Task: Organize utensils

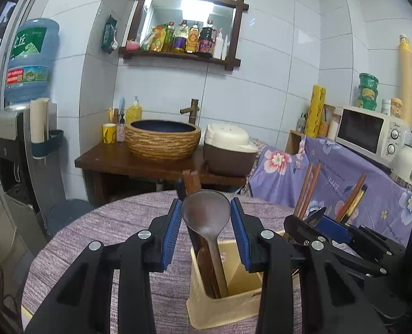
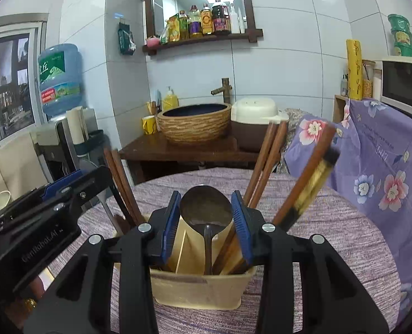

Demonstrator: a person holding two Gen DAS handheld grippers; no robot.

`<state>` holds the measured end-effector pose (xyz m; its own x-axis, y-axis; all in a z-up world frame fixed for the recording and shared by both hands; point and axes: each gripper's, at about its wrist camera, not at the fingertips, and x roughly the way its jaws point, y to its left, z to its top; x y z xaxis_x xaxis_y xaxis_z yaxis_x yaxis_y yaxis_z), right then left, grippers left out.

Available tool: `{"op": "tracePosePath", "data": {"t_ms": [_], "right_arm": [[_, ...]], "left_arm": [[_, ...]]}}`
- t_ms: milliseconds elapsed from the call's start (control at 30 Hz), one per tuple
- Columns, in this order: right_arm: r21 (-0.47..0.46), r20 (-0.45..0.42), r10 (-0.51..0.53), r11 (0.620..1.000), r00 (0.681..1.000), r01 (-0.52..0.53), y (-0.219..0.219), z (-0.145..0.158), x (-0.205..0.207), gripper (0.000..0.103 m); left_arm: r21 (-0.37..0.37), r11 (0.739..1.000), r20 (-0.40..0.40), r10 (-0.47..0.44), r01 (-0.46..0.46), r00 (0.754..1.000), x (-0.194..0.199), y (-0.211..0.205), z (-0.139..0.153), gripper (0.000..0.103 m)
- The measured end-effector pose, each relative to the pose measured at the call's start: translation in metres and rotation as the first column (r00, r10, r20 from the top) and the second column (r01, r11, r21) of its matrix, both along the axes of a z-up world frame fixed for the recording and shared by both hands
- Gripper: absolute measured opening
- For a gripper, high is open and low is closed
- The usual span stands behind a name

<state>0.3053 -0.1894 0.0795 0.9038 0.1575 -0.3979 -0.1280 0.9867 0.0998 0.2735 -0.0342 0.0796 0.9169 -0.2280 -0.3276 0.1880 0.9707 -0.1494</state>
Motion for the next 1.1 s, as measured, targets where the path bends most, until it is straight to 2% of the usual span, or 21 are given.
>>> {"op": "tracePosePath", "data": {"t_ms": [167,400,433,500,567,633,767,833,900,967,1100], "right_arm": [[-0.018,-0.017,0.007,1.000,1.000,-0.007,0.000,-0.019,0.000,0.038],[-0.044,-0.002,0.010,0.999,1.000,-0.010,0.000,-0.023,-0.006,0.039],[-0.047,-0.001,0.011,0.999,1.000,-0.011,0.001,-0.023,-0.007,0.040],[-0.046,0.006,0.022,0.999,1.000,-0.022,0.001,-0.019,-0.011,0.050],[-0.054,0.030,0.034,0.998,0.999,-0.032,0.001,-0.012,-0.019,0.060],[-0.076,0.060,0.028,0.997,0.998,-0.024,0.002,-0.006,-0.029,0.063],[-0.115,0.123,-0.005,0.993,0.992,0.019,-0.004,0.010,-0.064,0.075],[-0.123,0.145,-0.017,0.992,0.989,0.035,-0.011,0.015,-0.089,0.082],[-0.127,0.153,-0.018,0.991,0.988,0.038,-0.017,0.016,-0.116,0.093],[-0.125,0.165,-0.008,0.992,0.986,0.029,-0.022,0.013,-0.147,0.097],[-0.125,0.159,0.024,0.992,0.987,-0.004,-0.026,-0.013,-0.212,0.097]], "left_arm": [[-0.003,1.000,-0.041,-0.011,0.011,0.999,0.003,0.006,-0.018,0.037],[0.006,1.000,-0.061,-0.019,0.019,0.998,0.003,0.004,-0.026,0.037],[0.005,1.000,-0.059,-0.017,0.017,0.998,0.002,0.005,-0.024,0.037],[-0.006,1.000,-0.057,-0.017,0.017,0.998,-0.001,0.008,-0.019,0.038],[-0.025,0.999,-0.046,-0.021,0.020,0.999,-0.008,0.013,-0.011,0.045],[-0.029,1.000,-0.021,-0.006,0.006,1.000,-0.020,0.018,-0.001,0.063],[-0.037,0.999,0.021,0.026,-0.025,0.999,-0.053,0.033,0.017,0.079],[-0.024,0.999,0.048,0.033,-0.032,0.998,-0.079,0.041,0.021,0.093],[-0.003,1.000,0.068,0.028,-0.027,0.997,-0.105,0.045,0.019,0.098],[0.011,1.000,0.081,0.015,-0.016,0.997,-0.134,0.047,0.013,0.098],[-0.028,1.000,0.139,0.007,-0.003,0.990,-0.194,0.040,-0.012,0.098]]}}
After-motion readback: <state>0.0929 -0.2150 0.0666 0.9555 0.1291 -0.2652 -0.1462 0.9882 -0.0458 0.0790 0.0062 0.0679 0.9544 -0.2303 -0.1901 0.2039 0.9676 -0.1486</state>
